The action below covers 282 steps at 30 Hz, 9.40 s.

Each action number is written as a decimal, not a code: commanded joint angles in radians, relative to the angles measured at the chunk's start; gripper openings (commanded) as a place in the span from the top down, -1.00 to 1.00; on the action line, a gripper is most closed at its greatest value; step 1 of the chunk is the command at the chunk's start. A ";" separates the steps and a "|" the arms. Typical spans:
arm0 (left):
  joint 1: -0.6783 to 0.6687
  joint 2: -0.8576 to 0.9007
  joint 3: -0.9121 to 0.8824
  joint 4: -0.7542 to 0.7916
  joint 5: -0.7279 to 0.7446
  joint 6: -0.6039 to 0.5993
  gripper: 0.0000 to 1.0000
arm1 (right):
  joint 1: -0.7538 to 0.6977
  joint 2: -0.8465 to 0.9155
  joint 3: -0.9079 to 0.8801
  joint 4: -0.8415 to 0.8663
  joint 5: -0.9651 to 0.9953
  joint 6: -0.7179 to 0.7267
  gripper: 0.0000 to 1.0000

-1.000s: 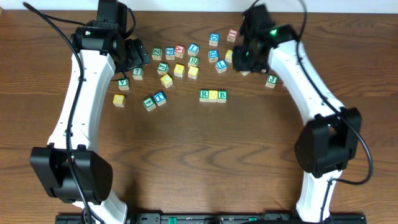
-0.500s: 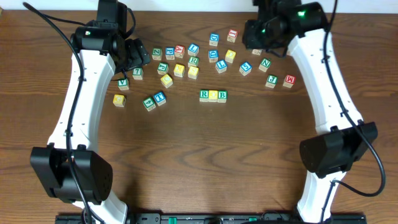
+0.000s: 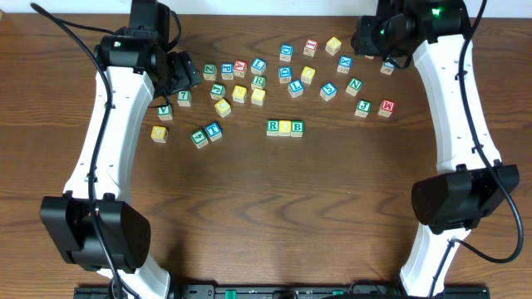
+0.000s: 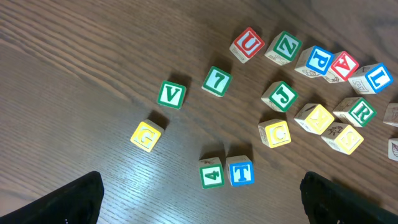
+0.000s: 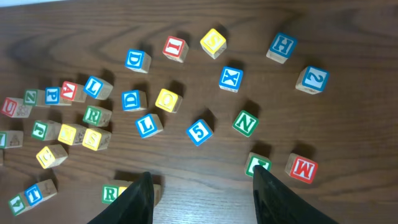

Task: Spell out ROBOT
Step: 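Raise the right gripper and move it back over the pile, then lower the right gripper onto the yellow O block in the pile, then grasp the yellow O block and carry it toward the B block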

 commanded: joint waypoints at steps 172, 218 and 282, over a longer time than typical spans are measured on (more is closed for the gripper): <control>0.003 -0.019 0.001 -0.006 -0.013 0.008 -0.99 | 0.148 0.344 -0.014 0.283 0.109 -0.015 0.15; 0.003 -0.018 0.001 -0.006 -0.013 0.008 -0.99 | 0.172 0.472 -0.019 0.340 0.143 0.132 0.28; 0.003 -0.019 0.001 -0.006 -0.013 0.008 -0.99 | 0.183 0.138 -0.174 -0.091 0.060 0.128 0.62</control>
